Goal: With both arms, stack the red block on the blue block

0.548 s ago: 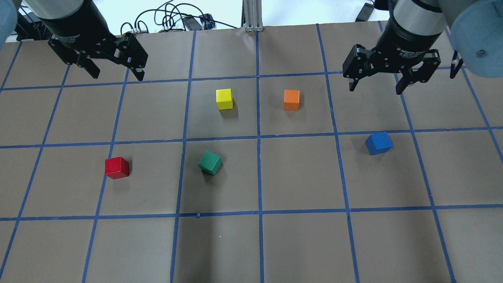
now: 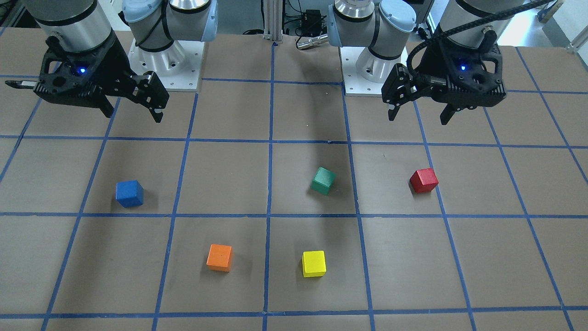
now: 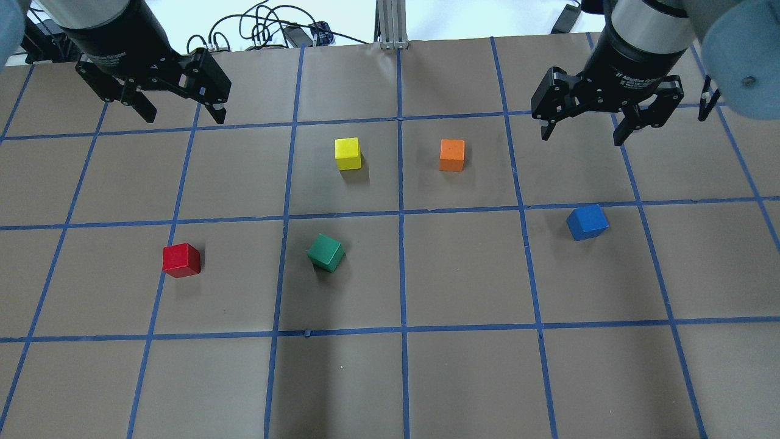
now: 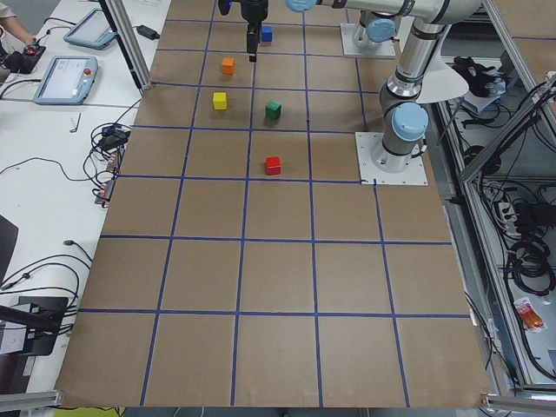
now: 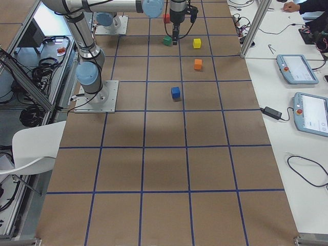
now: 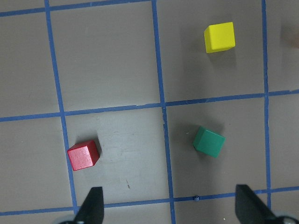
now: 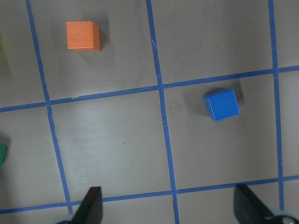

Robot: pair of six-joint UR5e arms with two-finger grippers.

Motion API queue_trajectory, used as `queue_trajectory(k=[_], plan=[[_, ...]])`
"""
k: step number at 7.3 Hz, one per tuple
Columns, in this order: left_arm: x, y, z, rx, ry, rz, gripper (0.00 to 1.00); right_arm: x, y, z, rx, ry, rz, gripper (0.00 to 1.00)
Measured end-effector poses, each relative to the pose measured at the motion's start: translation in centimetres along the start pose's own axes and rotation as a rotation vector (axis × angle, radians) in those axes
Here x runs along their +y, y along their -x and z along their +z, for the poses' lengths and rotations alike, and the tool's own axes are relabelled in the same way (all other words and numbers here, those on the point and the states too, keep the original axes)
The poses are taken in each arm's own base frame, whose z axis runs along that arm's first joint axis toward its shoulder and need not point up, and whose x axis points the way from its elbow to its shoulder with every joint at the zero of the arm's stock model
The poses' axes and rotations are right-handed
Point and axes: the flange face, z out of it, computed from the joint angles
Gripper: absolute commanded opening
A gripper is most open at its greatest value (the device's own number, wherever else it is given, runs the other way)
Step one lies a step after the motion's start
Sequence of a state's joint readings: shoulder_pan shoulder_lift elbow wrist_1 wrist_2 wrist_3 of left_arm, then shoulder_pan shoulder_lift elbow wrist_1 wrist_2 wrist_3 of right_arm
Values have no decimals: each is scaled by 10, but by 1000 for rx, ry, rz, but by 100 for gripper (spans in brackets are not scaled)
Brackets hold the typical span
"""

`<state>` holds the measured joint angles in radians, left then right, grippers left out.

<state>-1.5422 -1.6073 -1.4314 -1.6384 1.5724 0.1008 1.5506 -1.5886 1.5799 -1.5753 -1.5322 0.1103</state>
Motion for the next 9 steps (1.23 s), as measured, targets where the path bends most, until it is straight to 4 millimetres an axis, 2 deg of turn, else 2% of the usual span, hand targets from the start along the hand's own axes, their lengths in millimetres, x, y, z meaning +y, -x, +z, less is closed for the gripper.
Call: queue_trajectory(k=[4,9], plan=[[0,0,5,-2,9,-2,100,7,-1,-4,2,12,-3,100],[-3,10,28,-23,53,22,100,24,-4,-3,18,79,-4,100]])
